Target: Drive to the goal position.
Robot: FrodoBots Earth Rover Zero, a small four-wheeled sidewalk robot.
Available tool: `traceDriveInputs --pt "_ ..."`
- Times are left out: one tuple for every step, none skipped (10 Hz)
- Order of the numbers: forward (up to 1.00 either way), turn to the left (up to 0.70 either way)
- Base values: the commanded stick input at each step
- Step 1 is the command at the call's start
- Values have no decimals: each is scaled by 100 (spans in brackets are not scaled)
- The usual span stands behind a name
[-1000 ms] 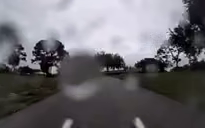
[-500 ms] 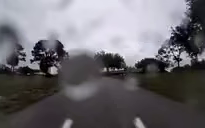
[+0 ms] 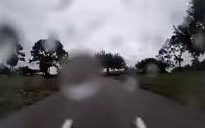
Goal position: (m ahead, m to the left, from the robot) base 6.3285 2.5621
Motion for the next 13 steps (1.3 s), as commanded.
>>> traceDriveInputs --pt "100 0" --pt "100 0" --pt "100 0" --pt "100 0" --pt "100 0" --pt "100 0" --pt "100 0" --pt "100 0" --pt "100 0" --pt "100 0" --pt "100 0" --pt "100 0" --pt "100 0"
